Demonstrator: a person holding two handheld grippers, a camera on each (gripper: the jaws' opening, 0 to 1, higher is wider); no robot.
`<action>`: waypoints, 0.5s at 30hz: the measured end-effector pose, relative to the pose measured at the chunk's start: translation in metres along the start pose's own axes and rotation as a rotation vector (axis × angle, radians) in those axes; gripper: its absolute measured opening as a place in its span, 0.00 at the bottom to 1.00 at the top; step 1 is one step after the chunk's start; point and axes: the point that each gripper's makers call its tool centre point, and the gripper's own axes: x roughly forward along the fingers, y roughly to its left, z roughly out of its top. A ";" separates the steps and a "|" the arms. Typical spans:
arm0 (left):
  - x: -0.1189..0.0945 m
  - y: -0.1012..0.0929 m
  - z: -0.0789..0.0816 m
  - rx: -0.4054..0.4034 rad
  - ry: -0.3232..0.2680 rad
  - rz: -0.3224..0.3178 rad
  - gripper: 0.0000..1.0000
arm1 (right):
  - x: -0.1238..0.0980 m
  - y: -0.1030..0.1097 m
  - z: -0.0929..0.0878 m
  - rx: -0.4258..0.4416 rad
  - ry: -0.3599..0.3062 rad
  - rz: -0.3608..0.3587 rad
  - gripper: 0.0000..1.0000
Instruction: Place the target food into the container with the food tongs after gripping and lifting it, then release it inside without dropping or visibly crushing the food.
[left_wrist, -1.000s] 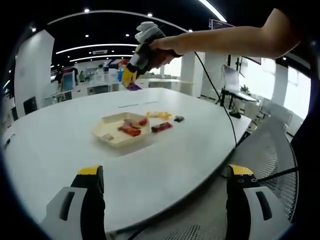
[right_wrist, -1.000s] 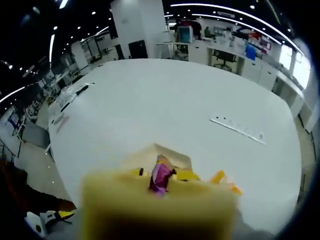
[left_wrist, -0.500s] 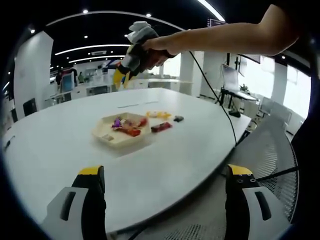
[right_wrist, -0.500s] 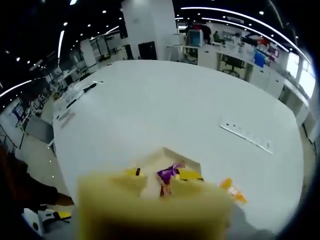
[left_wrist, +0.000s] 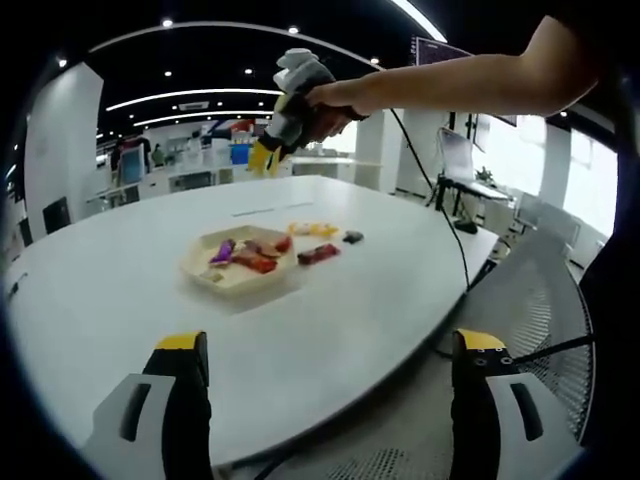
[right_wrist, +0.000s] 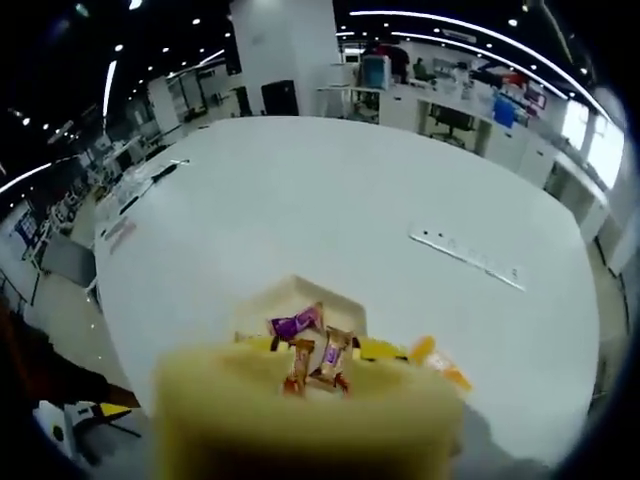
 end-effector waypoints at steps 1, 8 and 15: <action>0.000 0.000 0.000 -0.002 0.000 -0.001 0.98 | -0.002 -0.003 -0.003 0.003 0.004 -0.005 0.28; 0.001 0.000 -0.001 -0.002 0.008 -0.004 0.98 | -0.017 -0.039 -0.031 0.051 0.033 -0.049 0.28; 0.001 -0.001 -0.002 -0.009 0.014 0.000 0.99 | -0.026 -0.063 -0.051 0.083 0.051 -0.076 0.28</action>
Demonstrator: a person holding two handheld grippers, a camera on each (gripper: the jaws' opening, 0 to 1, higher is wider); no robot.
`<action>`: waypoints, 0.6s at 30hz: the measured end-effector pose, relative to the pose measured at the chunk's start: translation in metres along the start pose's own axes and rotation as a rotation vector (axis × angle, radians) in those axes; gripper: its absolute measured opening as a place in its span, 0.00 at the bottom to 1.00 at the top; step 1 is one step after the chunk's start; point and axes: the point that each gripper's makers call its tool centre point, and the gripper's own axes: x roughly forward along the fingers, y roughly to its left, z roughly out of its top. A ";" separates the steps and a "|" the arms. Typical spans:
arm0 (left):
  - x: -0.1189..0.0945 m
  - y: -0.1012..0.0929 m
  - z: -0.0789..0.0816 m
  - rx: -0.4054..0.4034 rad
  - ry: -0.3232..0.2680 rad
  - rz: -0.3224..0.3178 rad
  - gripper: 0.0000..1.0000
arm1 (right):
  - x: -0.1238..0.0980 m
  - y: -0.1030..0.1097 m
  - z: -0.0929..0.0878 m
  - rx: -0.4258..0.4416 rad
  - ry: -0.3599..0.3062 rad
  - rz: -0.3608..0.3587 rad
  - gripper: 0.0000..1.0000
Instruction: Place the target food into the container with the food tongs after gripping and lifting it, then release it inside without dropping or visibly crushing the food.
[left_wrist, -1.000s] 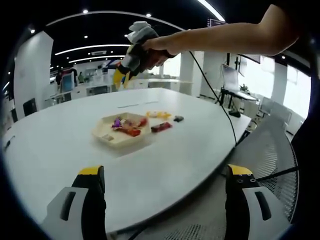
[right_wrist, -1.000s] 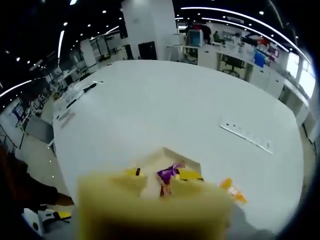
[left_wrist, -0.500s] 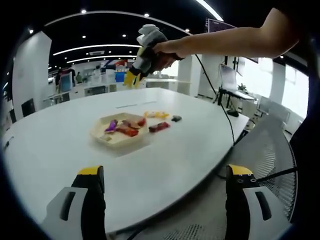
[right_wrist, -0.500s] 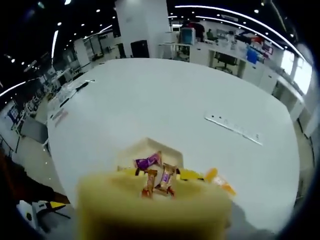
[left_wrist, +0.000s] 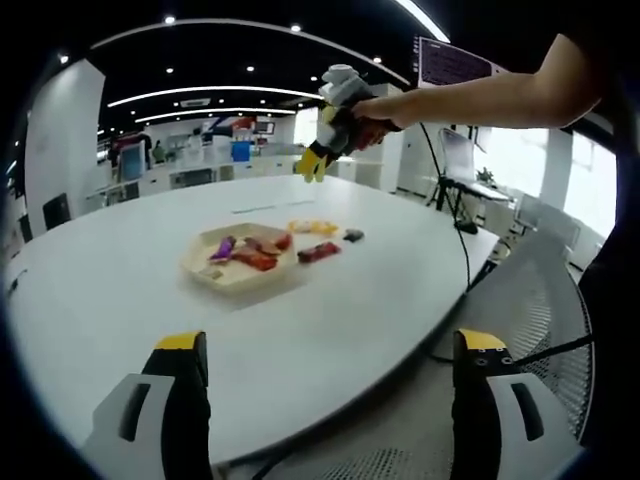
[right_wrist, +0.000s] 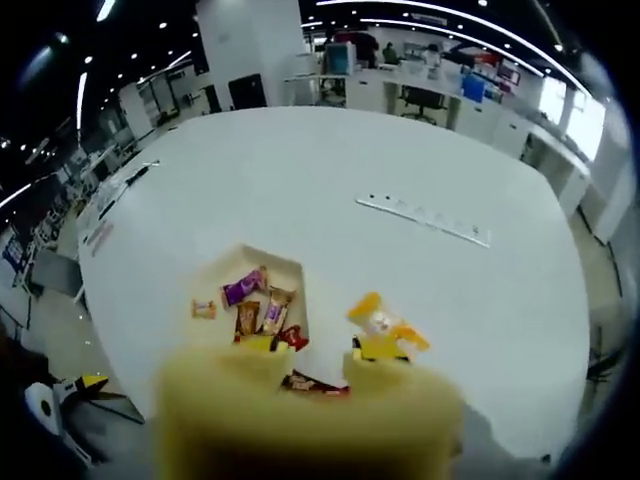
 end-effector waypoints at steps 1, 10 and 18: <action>0.000 0.000 0.000 0.000 0.001 0.000 0.99 | 0.000 -0.003 -0.002 0.006 0.003 -0.002 0.28; 0.000 -0.002 -0.003 0.003 0.024 -0.009 0.99 | 0.002 -0.041 -0.029 0.074 0.040 -0.033 0.28; 0.001 -0.003 -0.005 0.006 0.033 -0.014 0.99 | 0.008 -0.060 -0.043 0.118 0.057 -0.054 0.28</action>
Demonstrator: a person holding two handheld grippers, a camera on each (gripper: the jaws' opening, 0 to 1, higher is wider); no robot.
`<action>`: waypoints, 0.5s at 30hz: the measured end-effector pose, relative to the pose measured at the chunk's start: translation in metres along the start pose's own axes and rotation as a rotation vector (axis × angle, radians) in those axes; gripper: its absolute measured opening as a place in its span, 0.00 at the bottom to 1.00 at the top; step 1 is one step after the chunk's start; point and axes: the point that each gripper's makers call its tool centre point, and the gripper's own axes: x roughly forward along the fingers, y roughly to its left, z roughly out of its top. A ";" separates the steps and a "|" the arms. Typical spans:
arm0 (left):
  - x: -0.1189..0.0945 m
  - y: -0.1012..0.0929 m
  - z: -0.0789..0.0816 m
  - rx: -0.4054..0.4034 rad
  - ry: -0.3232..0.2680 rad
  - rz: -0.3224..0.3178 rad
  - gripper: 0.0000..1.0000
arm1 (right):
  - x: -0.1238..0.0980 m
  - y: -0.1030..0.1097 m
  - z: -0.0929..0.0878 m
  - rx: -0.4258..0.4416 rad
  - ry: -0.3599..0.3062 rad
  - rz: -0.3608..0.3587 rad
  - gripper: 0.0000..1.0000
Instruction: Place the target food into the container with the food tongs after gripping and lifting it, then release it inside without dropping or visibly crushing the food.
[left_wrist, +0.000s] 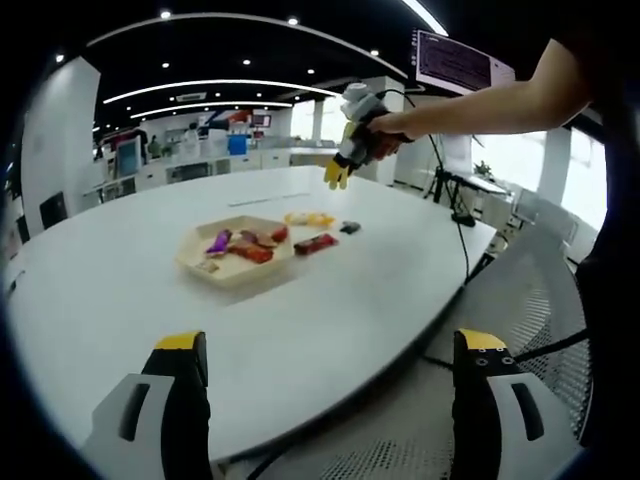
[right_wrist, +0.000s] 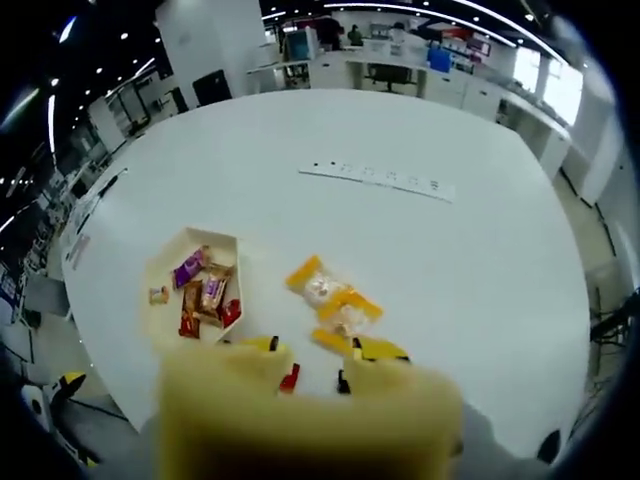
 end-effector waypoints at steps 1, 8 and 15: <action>0.000 0.000 0.000 0.000 0.001 -0.001 0.99 | 0.001 -0.001 -0.001 0.004 0.002 -0.002 0.28; 0.000 0.000 -0.001 -0.006 0.005 -0.002 0.99 | 0.011 -0.019 -0.014 0.028 0.023 -0.020 0.28; 0.000 0.001 0.000 -0.006 0.005 0.001 0.98 | 0.020 -0.037 -0.032 0.056 0.052 -0.030 0.28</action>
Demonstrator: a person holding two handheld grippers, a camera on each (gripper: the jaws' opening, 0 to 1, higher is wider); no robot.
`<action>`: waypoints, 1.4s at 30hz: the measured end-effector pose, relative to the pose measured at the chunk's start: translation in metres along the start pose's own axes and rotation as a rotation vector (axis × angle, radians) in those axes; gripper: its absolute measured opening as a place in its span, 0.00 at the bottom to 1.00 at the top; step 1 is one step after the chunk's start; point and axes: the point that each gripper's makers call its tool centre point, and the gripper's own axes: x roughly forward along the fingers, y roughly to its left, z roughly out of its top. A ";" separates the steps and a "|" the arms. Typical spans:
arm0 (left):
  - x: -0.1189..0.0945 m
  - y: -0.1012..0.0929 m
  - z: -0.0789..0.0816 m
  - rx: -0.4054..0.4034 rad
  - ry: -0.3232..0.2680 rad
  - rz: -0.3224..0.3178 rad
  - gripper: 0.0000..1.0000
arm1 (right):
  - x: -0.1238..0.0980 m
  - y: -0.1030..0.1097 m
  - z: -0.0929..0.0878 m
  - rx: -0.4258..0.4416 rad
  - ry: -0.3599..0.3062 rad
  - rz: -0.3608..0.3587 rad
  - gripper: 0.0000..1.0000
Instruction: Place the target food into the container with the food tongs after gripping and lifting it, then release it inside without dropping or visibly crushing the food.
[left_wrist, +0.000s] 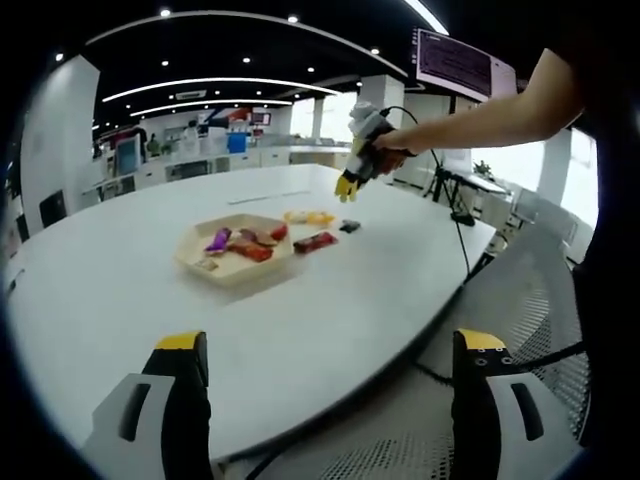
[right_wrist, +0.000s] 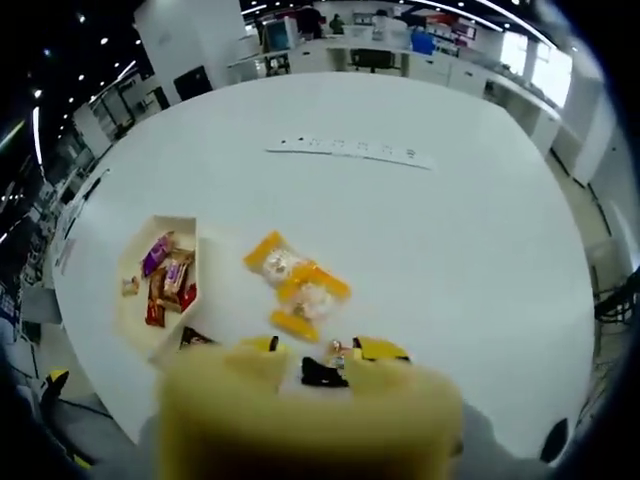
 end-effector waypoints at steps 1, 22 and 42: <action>0.000 0.000 0.000 0.000 0.000 0.001 0.99 | 0.001 -0.002 -0.001 0.000 0.002 0.000 0.28; 0.001 0.002 -0.004 0.013 0.019 0.014 0.98 | 0.032 -0.016 -0.022 0.028 0.039 -0.004 0.29; 0.003 0.003 -0.005 0.004 0.031 0.016 0.98 | 0.047 -0.021 -0.020 0.007 0.056 -0.029 0.26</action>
